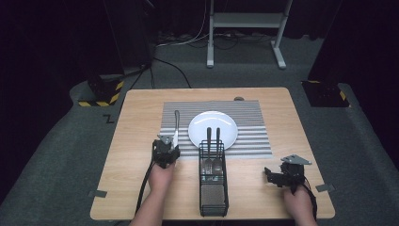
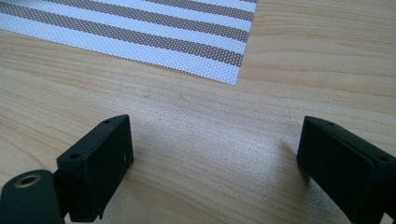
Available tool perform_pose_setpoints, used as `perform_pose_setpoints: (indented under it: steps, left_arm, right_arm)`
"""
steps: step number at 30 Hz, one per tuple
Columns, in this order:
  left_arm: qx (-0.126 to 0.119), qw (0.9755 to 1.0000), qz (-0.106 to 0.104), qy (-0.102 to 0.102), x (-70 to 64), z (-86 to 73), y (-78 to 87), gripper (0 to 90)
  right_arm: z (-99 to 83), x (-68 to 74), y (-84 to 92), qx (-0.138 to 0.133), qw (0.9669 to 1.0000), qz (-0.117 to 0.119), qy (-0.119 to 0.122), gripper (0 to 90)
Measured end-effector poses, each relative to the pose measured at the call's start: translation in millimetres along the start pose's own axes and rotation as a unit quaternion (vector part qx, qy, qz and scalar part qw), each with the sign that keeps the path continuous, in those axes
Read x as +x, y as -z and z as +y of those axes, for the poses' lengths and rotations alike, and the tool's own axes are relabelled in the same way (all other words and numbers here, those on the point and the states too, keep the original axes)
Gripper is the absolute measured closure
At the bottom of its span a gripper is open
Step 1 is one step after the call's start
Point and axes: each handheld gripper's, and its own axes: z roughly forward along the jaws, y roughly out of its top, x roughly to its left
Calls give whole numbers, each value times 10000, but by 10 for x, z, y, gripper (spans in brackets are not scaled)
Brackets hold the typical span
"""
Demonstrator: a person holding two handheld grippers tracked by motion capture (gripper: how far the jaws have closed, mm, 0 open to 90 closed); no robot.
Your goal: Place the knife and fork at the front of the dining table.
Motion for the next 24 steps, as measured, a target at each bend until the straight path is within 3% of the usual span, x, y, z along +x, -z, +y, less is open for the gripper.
perform_pose_setpoints:
  steps: [2,12,15,19,20,21,24]
  left_arm:
    - [28,9998,-103,193,46,-4,1,546]
    - [-124,9997,-106,197,91,-25,-16,596]
    - [-73,9993,-232,287,116,-25,20,534]
    - [-341,9985,-337,271,169,-76,191,471]
    - [-398,9985,-286,248,187,-105,245,464]
    - [-423,9984,-281,231,201,-124,278,447]
    - [-515,9984,-221,38,249,-235,419,411]
  right_arm:
    - [0,0,0,0,10000,1,-1,103]
    - [0,0,0,0,10000,0,0,103]
    - [-2,2,10,-22,10000,50,36,145]
    - [-32,64,85,-332,9990,136,264,152]
    - [-20,81,116,-456,9984,267,220,143]
    - [1,123,162,-639,9970,345,262,140]
    - [68,268,291,-1155,9922,252,405,143]
